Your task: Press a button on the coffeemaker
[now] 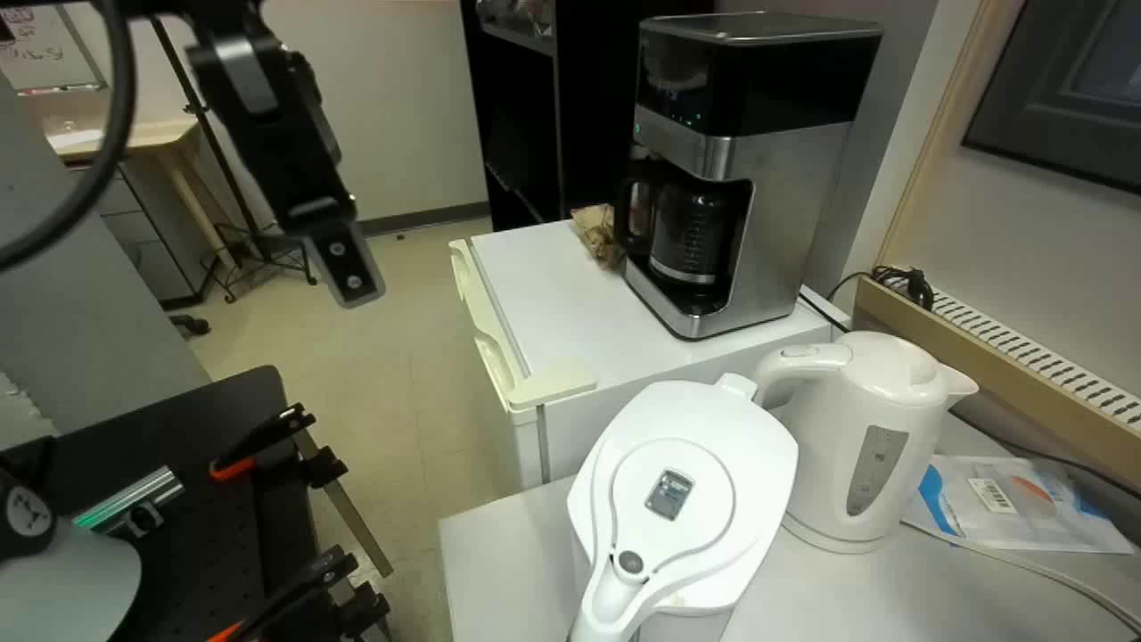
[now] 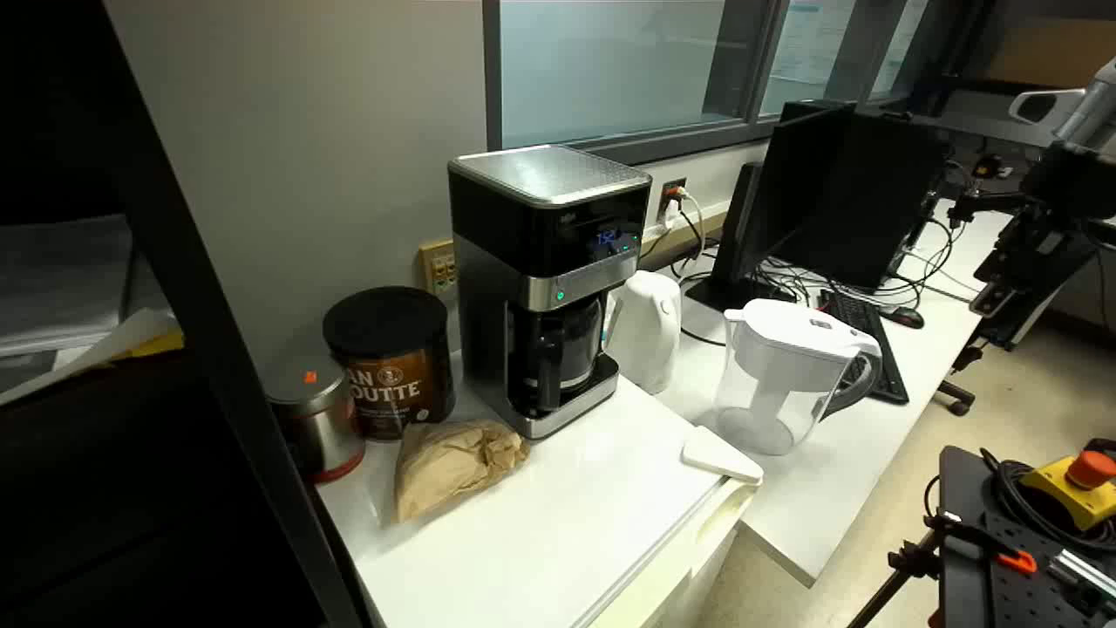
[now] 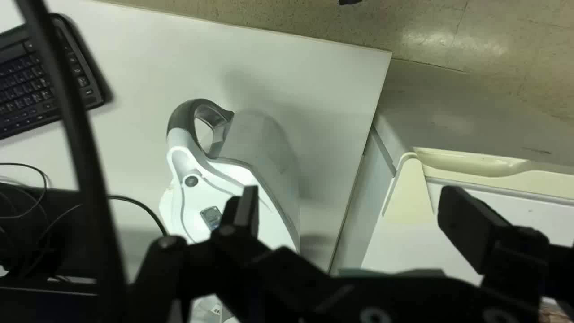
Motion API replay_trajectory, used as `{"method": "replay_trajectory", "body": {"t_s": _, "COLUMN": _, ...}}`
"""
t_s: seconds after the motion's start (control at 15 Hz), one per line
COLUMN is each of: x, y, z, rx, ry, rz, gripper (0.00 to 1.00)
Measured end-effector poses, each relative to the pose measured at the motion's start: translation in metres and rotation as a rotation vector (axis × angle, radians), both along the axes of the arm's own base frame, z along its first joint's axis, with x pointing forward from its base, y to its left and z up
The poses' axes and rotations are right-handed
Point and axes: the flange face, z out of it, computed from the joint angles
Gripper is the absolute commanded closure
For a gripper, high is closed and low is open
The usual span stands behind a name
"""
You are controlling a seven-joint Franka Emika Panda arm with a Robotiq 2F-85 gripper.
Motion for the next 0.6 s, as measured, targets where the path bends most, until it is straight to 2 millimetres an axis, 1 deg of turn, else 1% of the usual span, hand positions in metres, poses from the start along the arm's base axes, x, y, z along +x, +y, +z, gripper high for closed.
{"method": "replay_trajectory", "body": {"t_s": 0.2, "x": -0.0008, "y": 0.0008, "z": -0.0060, "rx": 0.004, "ry": 0.015, "rz": 0.001, "gripper": 0.00}}
{"method": "replay_trajectory", "body": {"t_s": 0.6, "x": -0.0005, "y": 0.0008, "z": -0.0067, "rx": 0.004, "ry": 0.018, "rz": 0.001, "gripper": 0.00}}
